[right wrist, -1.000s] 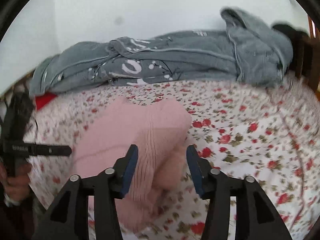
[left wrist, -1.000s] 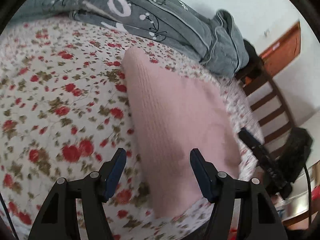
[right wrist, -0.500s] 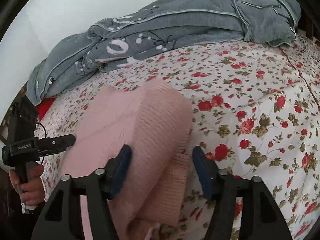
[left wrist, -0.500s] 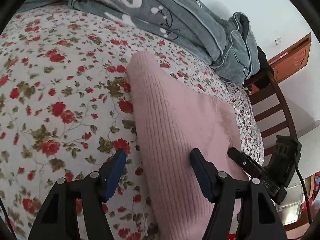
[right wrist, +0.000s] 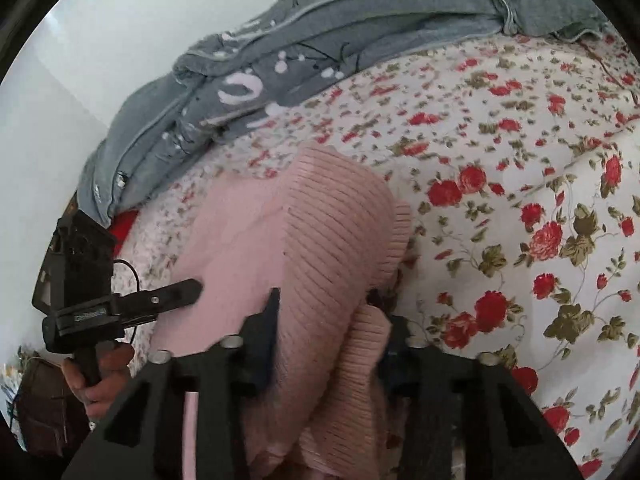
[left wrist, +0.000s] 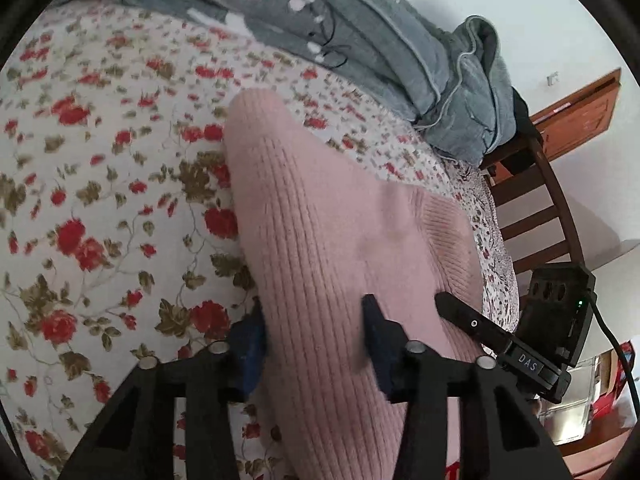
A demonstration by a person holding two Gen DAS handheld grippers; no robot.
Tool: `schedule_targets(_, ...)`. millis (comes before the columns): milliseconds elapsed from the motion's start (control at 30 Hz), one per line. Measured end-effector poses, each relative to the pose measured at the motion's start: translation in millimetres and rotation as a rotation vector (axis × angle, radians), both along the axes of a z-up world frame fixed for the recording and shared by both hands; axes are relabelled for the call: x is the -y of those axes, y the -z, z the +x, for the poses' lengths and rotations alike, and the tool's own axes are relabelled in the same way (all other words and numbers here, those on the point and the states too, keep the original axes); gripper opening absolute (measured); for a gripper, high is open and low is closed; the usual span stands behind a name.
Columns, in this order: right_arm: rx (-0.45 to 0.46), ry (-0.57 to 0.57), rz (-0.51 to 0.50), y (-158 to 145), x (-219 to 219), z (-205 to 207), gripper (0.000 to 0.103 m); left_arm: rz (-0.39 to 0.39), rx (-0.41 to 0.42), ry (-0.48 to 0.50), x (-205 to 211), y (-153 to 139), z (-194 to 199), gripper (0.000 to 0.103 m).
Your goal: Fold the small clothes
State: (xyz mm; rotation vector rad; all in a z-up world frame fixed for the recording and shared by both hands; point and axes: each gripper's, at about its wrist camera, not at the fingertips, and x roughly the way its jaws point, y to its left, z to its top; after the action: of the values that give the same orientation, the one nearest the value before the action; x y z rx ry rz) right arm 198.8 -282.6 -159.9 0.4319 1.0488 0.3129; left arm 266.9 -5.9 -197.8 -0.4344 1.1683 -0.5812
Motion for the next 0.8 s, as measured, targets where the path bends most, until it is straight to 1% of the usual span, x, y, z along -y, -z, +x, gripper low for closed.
schedule_targets(67,0.036,0.002,-0.05,-12.4,-9.7,-3.7,0.029,-0.01,0.009,-0.005,-3.4,-5.9,-0.8,0.037)
schedule_targets(167,0.095,-0.01,-0.083,-32.6,-23.9,-7.5,0.026,-0.026,0.027,-0.016,-12.2,-17.1,0.7,0.036)
schedule_targets(267,0.114,-0.021,-0.027,-45.6,-35.6,-0.9,0.026,-0.021,0.06,-0.048,-31.6,-32.6,4.1,0.036)
schedule_targets(367,0.123,-0.036,0.003,-49.4,-54.3,11.7,0.026,-0.016,0.08,-0.072,-55.0,-49.4,13.4,0.036)
schedule_targets(467,0.108,-0.055,0.061,-45.9,-77.3,29.9,0.026,0.045,0.104,-0.098,-77.2,-65.3,26.8,0.036)
schedule_targets(533,0.1,-0.07,0.086,-41.4,-90.4,41.4,0.026,0.076,0.114,-0.109,-87.9,-68.7,35.8,0.036)
schedule_targets(600,0.096,-0.08,0.091,-35.7,-101.5,49.6,0.026,0.1,0.109,-0.116,-96.1,-63.4,44.8,0.036)
schedule_targets(700,0.07,-0.087,0.058,-18.4,-114.1,64.5,0.025,0.127,0.069,-0.122,-97.6,-42.4,57.6,0.036)
schedule_targets(733,0.057,-0.086,0.03,-11.5,-116.7,69.4,0.025,0.134,0.054,-0.126,-98.2,-34.2,60.9,0.036)
schedule_targets(800,0.037,-0.083,-0.056,2.9,-121.6,78.5,0.025,0.153,0.034,-0.141,-93.9,-16.4,68.1,0.037)
